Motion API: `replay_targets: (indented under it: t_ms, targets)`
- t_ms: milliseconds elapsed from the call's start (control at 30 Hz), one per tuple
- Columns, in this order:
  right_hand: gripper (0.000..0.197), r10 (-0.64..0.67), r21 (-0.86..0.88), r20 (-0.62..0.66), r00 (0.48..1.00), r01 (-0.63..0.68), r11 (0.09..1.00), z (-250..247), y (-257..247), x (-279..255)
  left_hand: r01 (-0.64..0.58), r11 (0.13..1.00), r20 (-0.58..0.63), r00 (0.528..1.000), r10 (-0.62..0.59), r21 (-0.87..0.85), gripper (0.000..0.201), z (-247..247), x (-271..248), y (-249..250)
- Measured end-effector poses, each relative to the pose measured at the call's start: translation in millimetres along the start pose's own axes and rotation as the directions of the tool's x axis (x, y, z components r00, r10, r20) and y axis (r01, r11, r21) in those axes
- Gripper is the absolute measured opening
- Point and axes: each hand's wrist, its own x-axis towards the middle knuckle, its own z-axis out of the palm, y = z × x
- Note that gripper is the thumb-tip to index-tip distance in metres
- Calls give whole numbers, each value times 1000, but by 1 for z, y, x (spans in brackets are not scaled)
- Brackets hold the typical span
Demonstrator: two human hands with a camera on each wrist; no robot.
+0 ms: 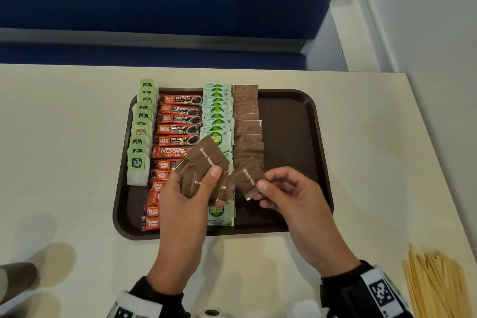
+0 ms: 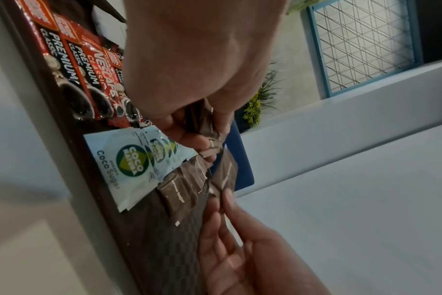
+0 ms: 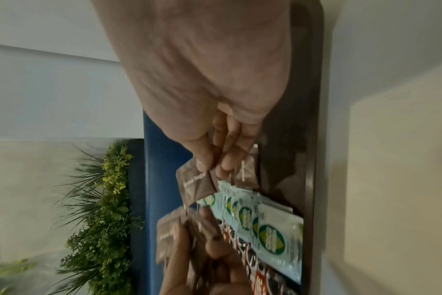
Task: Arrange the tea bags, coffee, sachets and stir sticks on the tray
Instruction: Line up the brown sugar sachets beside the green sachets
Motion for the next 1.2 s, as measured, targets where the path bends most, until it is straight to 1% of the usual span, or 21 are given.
replay_targets:
  t_ms: [67, 133, 167, 233, 267, 333, 400, 500, 567, 600, 767, 933, 1200]
  targets:
    - [12, -51, -40, -96, 994, 48, 998, -10, -1, 4, 16, 1000, -12, 1000, -16, -25, 27, -3, 2, 3]
    - [10, -124, -172, -161, 979, 96, 980, -21, -2, 8, 24, 999, -23, 999, -25, -37, 26, -8, 6, 5]
    - [10, -165, -259, -156, 974, 121, 958, -25, -2, 10, 28, 999, -28, 999, -29, -45, 27, -10, 7, 6]
    - [11, -214, -427, -70, 974, 165, 889, -29, -1, 15, 34, 998, -32, 999, -36, -47, 29, -14, 9, 6]
    - [11, -214, -488, -14, 977, 180, 854, -28, 0, 17, 38, 998, -33, 999, -39, -48, 29, -16, 10, 6]
    - [10, -193, -552, 68, 979, 198, 810, -23, 2, 22, 39, 998, -33, 999, -41, -51, 28, -18, 11, 6]
    - [11, -196, -589, 111, 974, 223, 777, -16, 5, 26, 36, 998, -30, 999, -37, -48, 28, -19, 10, 6]
    - [12, -261, -656, 117, 958, 272, 704, -8, 11, 31, 30, 999, -22, 999, -31, -44, 28, -20, 10, 6]
    - [12, -313, -681, 97, 945, 293, 672, -5, 14, 32, 26, 999, -25, 999, -27, -35, 29, -22, 9, 6]
    - [13, -330, -680, 87, 940, 298, 670, -4, 15, 32, 25, 999, -28, 999, -26, -39, 29, -23, 9, 6]
    - [19, -363, -654, 46, 931, 303, 693, -2, 18, 32, 27, 998, -35, 999, -29, -60, 28, -24, 8, 6]
    - [25, -350, -640, 24, 936, 283, 714, -2, 22, 34, 31, 996, -34, 999, -34, -79, 29, -24, 7, 7]
    - [30, -338, -615, -5, 941, 263, 744, -1, 26, 35, 36, 997, -31, 999, -38, -62, 28, -25, 9, 7]
